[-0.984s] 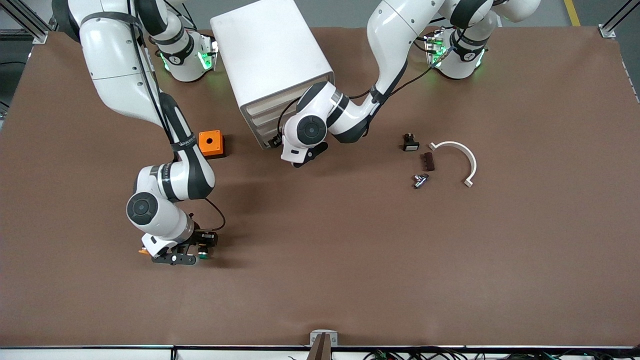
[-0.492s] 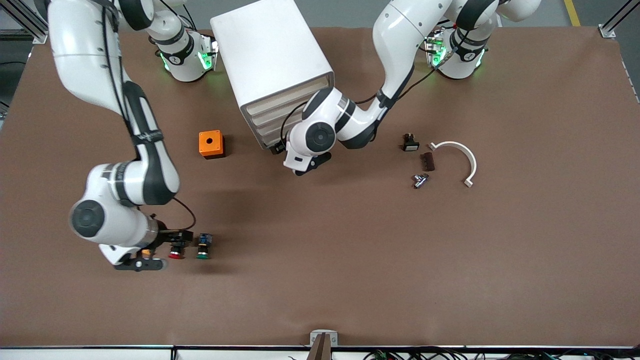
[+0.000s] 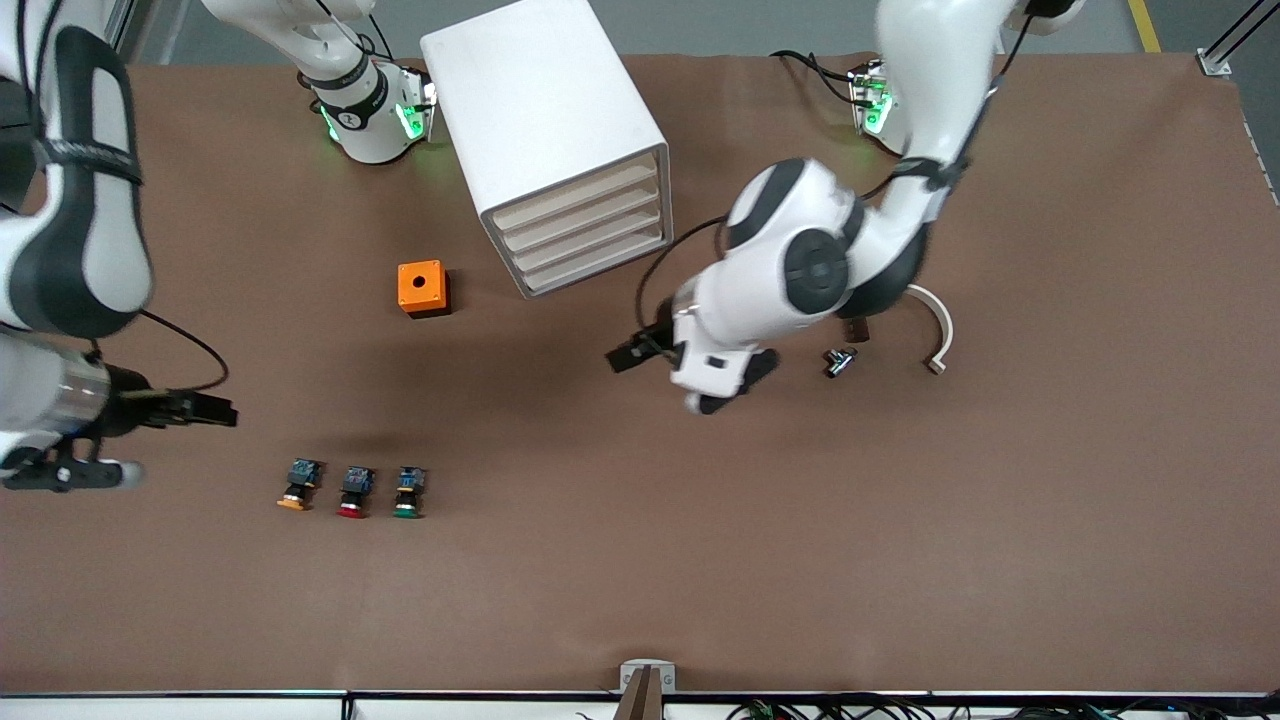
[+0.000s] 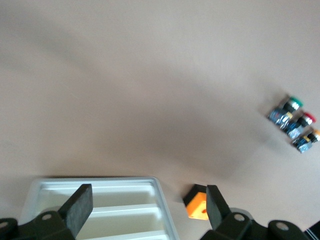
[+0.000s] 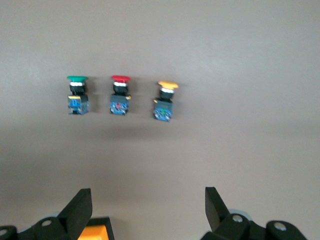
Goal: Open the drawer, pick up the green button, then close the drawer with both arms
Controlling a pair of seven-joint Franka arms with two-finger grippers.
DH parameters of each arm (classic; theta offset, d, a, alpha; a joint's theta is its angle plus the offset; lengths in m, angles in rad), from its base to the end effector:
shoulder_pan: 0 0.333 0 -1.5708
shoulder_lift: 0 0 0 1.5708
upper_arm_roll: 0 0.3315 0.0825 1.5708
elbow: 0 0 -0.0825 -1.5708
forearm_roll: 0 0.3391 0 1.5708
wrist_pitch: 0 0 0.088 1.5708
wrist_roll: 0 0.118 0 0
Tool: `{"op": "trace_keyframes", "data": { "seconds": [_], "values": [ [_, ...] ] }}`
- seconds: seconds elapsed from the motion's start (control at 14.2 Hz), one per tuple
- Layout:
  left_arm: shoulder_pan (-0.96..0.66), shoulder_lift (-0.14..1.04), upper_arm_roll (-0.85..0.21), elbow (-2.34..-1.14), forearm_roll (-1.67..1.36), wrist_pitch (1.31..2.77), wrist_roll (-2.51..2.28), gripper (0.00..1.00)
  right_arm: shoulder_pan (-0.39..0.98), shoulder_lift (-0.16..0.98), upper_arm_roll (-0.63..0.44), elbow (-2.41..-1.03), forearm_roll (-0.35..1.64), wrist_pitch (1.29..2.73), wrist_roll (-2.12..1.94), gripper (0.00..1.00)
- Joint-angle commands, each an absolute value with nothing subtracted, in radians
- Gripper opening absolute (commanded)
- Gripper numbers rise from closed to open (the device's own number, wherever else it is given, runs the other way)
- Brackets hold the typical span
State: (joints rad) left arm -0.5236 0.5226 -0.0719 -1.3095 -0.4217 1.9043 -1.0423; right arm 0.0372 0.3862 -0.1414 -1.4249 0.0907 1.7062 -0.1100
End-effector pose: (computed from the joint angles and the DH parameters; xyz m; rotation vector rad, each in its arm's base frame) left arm 0.5538 -0.4023 0.4687 2.6476 0.7948 -0.3809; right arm 0.6239 -0.0411 0.4837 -3.0918 0.0053 0.1495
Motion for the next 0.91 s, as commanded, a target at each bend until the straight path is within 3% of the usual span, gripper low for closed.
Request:
{"op": "trace_keyframes", "data": {
  "seconds": [0.0,0.35,0.84],
  "values": [
    [-0.425,0.398,-0.077,-1.356,-0.324,1.781,-0.950,1.00,0.047,0.298,-0.120,-1.457,0.049,1.640,-0.033,1.00],
    [-0.183,0.262,-0.075,-1.358,-0.308,1.530,-0.541,1.00,0.106,0.230,-0.113,-1.462,-0.037,1.631,-0.044,1.00],
    [-0.069,0.209,-0.083,-1.368,-0.110,1.476,-0.252,1.00,0.046,0.230,-0.117,-1.460,-0.021,1.618,-0.121,1.00]
  ]
}}
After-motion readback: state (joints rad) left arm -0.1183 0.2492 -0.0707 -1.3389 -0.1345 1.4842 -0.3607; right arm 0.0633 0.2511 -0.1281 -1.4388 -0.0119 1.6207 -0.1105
